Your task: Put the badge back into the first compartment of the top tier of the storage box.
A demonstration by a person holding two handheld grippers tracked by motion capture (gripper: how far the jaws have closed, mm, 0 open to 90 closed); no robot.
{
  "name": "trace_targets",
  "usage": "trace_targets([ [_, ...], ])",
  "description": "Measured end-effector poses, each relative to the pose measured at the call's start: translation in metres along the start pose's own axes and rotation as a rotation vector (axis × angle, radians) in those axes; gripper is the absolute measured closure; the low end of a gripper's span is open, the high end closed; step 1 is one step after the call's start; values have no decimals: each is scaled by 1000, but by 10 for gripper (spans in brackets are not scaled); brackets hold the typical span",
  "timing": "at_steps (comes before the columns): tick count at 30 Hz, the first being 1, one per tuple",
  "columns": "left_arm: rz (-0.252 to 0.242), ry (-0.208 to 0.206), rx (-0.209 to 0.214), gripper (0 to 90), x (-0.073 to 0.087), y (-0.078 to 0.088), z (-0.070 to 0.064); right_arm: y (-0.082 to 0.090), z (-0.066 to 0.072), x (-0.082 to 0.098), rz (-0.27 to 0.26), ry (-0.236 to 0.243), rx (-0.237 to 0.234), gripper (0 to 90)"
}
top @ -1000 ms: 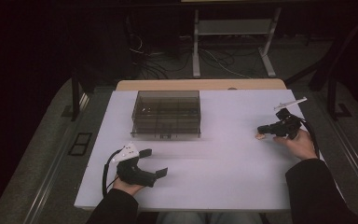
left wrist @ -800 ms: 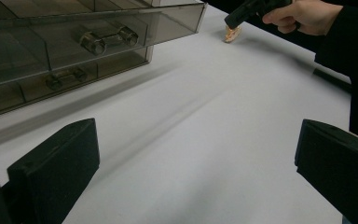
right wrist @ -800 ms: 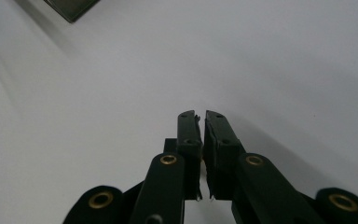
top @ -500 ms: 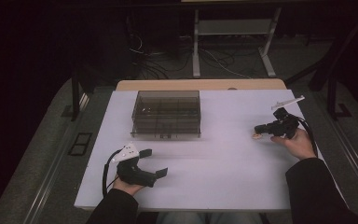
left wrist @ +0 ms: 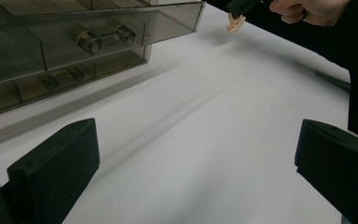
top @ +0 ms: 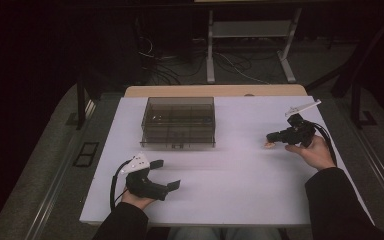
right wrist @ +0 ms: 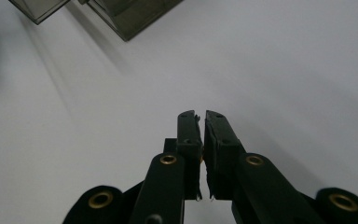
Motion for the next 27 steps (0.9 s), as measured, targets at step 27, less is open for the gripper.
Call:
trace_targets([
  [27,-2,6,1,0,1,2,0,-2,62,-59,-5,153,-74,838],
])
Point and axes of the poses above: each handheld gripper's, and its own axes: y roughly backward along the jaws, x roughly out of its underside, z roughly to its left, the point moved 7 cm from there along -y, roughly forward along the jaws, and after that the axes turned 2 degrees about -z, right-handed, at the moved point
